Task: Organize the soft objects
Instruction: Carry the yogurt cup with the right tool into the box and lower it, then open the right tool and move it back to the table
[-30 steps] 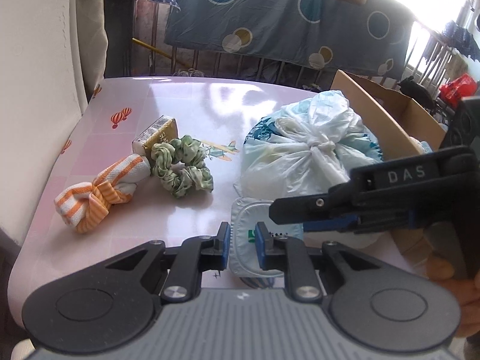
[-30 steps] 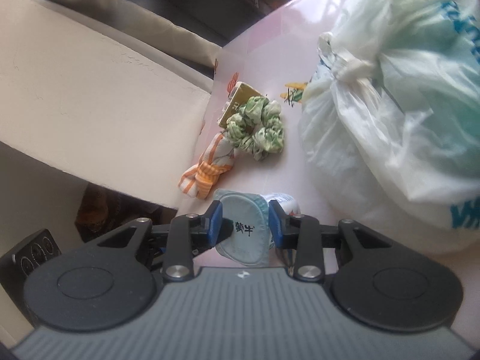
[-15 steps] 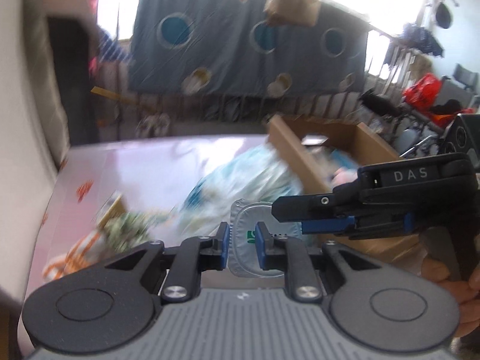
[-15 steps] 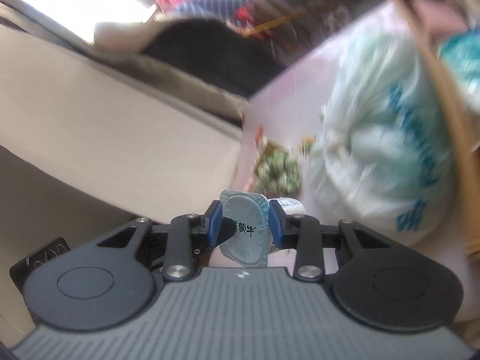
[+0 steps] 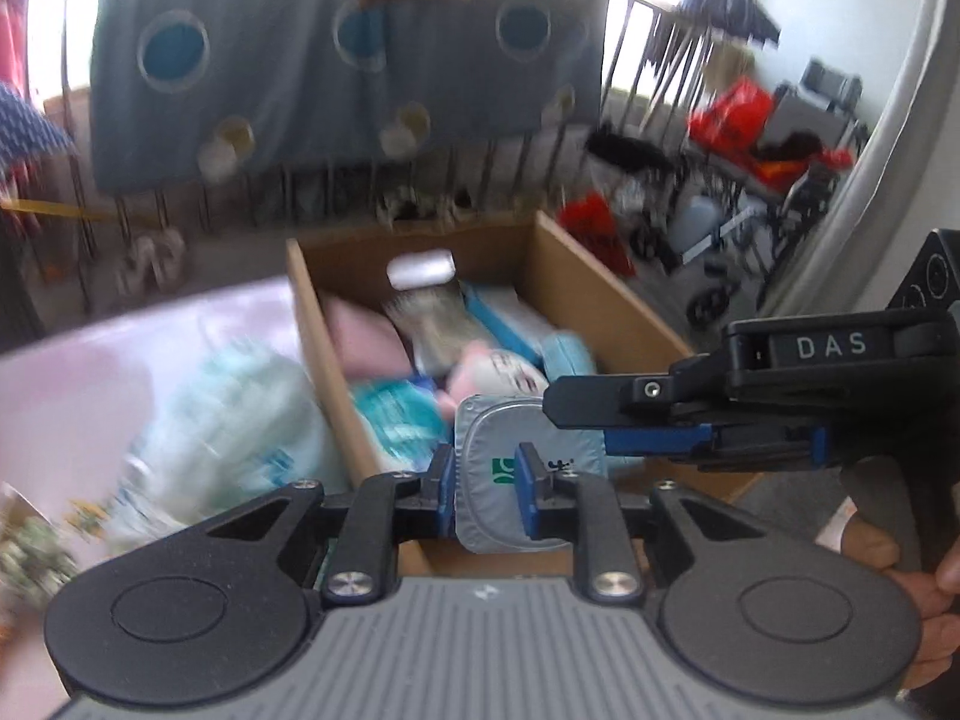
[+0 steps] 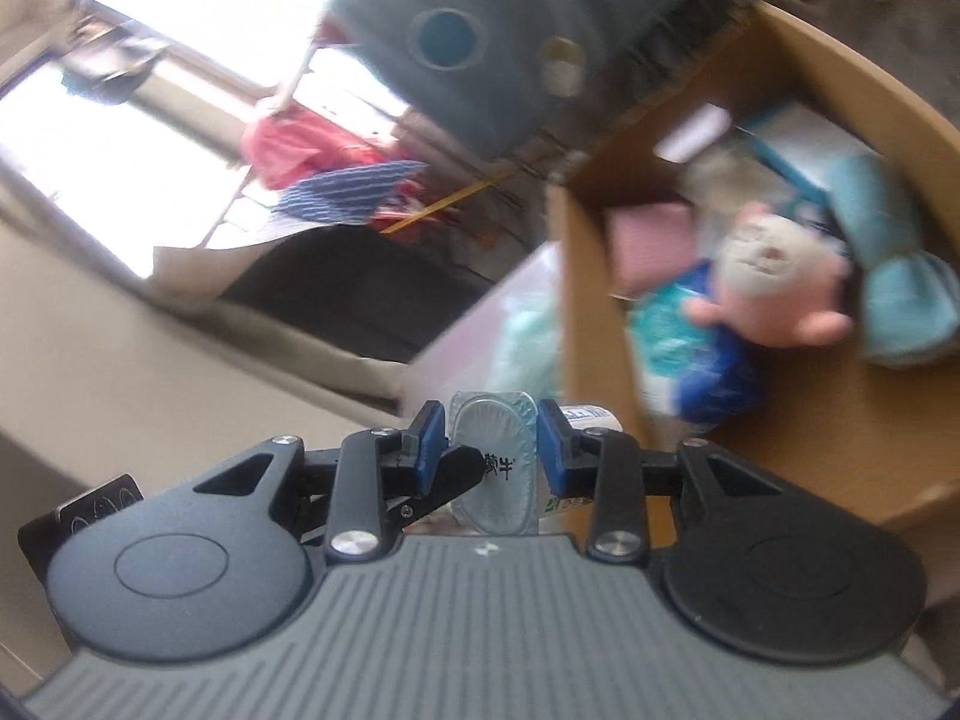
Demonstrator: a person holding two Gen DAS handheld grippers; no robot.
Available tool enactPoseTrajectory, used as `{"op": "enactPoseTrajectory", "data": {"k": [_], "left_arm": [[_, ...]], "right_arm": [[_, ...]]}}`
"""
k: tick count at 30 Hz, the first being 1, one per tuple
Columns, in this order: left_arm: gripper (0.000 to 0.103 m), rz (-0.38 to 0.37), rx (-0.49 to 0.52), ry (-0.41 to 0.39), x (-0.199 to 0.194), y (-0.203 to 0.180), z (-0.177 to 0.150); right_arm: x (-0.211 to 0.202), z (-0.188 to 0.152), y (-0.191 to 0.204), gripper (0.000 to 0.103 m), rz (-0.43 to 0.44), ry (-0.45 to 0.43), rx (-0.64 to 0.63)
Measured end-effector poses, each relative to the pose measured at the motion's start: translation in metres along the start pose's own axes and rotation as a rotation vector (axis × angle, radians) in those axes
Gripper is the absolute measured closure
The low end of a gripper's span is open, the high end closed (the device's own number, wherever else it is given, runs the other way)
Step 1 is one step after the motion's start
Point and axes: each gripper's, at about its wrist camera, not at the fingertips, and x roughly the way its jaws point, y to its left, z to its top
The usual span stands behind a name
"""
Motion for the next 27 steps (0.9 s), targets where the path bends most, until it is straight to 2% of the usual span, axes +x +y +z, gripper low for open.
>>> {"op": "enactPoseTrajectory", "data": {"k": [6, 10, 14, 20, 24, 27], "left_arm": [[0.083, 0.011, -0.039, 0.159, 0.049, 0.001, -0.010], [0.083, 0.022, -0.010, 0.168, 0.055, -0.001, -0.013], [0.083, 0.040, -0.006, 0.145, 0.050, 0.000, -0.011], [0.082, 0.065, -0.005, 0.062, 0.020, 0.014, -0.013], [0.082, 0.094, -0.028, 0.023, 0.002, 0.029, -0.018], [0.082, 0.120, -0.043, 0.008, -0.010, 0.042, -0.025]], "right_arm": [[0.042, 0.009, -0.055, 0.069, -0.058, 0.155, 0.110], [0.068, 0.017, -0.078, 0.069, -0.081, 0.246, 0.163], [0.079, 0.024, -0.083, 0.068, -0.144, 0.240, 0.133], [0.084, 0.027, -0.076, 0.069, -0.204, 0.222, 0.071], [0.091, 0.032, -0.069, 0.069, -0.245, 0.188, 0.033], [0.093, 0.033, -0.060, 0.069, -0.310, 0.147, -0.032]]}}
